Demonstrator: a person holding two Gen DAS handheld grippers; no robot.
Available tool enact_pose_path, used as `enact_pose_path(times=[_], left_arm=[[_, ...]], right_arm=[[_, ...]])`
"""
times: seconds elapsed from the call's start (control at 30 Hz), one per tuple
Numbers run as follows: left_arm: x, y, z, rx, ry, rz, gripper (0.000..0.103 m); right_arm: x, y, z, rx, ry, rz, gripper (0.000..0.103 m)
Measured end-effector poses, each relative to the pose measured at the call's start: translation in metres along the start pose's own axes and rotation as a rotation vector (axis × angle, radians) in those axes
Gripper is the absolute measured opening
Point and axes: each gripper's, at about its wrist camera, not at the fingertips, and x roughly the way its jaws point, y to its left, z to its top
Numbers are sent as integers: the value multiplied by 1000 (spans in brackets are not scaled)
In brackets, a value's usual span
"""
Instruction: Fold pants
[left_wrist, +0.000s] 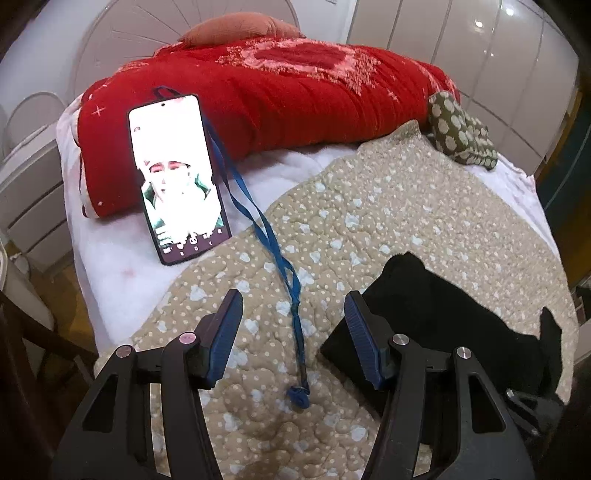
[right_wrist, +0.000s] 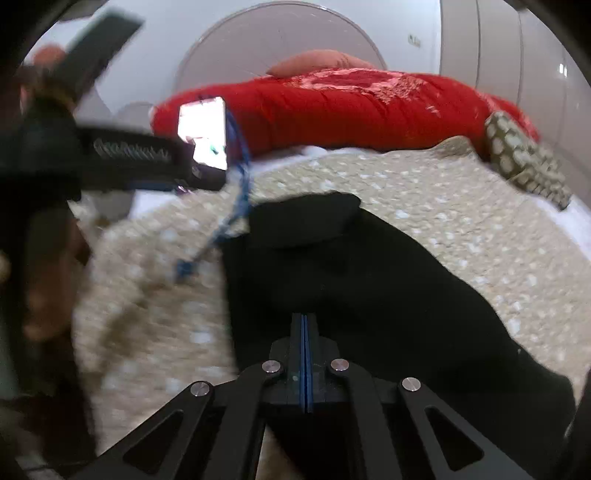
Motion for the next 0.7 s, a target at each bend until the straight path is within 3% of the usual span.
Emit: enact_pose_path(times=[0.03,0.13,0.17,0.23,0.3,0.33,0.37,0.5,0.6,0.67,0.7], left_arm=[[-3,1,1,-5,-11,0,57],[-6,2,2,-20,-25,-10,57],[-4,1,1,-16,-19,-10,57],[-2,0,0,-8,-9,-4,57],[0,0,0,-4,0,-1,57],[0,0,-1,-5,2,-4,57],[1,0,-1,-11,2,-7,57],[2,-1,-2,-18,11,-14,57],[-1,0,-2,-8,4,-3,57],[-2,2,-1,-16,1,-5,57],[-3,4,-1,-23,0,-6,57]], right_arm=[[-13,5,3,3,-29,52,0],[-18,22,5,-17,-39,89,0],[-13,24,4,-24,-25,75,0],[-10,20,1,-37,-52,-47,0],[-19,10,1,-11,-76,-72,13],[-22,6,0,-4,-73,-64,35],[-23,4,2,-4,-70,-61,43],[-17,8,2,-13,-68,-52,43],[2,14,-1,-42,-18,-46,40],[15,9,-3,-47,0,-118,4],[16,0,-1,21,0,-83,4]])
